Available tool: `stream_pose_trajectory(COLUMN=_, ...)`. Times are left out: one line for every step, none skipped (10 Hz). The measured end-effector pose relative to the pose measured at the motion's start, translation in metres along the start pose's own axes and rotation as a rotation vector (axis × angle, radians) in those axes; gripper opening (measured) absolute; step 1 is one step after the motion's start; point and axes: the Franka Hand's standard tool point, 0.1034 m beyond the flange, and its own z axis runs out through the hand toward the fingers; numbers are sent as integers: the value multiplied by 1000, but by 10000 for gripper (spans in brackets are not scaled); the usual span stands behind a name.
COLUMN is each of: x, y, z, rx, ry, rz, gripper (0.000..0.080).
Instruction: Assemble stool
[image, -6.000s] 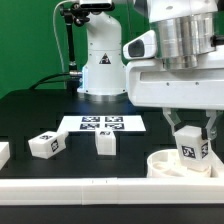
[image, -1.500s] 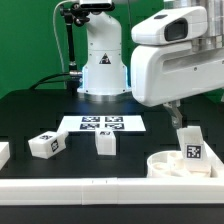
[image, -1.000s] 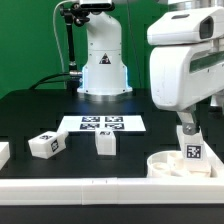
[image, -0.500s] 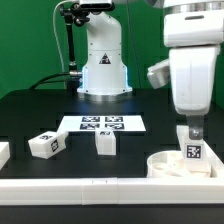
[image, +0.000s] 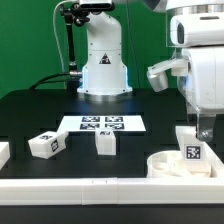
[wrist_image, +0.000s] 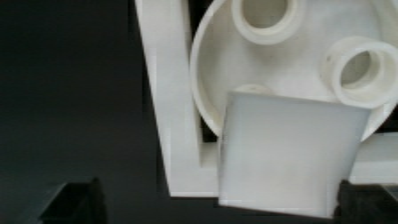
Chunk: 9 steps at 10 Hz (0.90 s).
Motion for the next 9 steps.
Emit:
stream_pose_trajectory(x=0, y=0, z=0, rx=0, ry=0, rz=2, gripper=649)
stream_pose_trajectory(x=0, y=0, z=-1, rx=0, ry=0, rz=9, gripper=649)
stream_pose_trajectory(x=1, y=1, z=-3, rx=-2, ry=0, rz=18, gripper=649)
stream_pose_trajectory(x=2, y=2, z=-7, rx=-7, ry=1, rz=21, gripper=649)
stream_pose_trajectory(x=4, y=2, z=-11, rx=-12, ry=2, rz=32, gripper=649)
stream_pose_trajectory(x=5, y=1, z=-12, rx=-12, ry=3, rz=35, gripper=649)
stream_pose_trajectory(x=4, y=-1, z=-11, rx=-9, ry=2, rz=35, gripper=649)
stream_pose_trajectory(x=3, y=-3, z=-9, rx=-5, ry=1, rz=37, gripper=649)
stream_pose_trajectory(x=1, y=-8, z=-4, rx=5, ry=-2, rz=38, gripper=649)
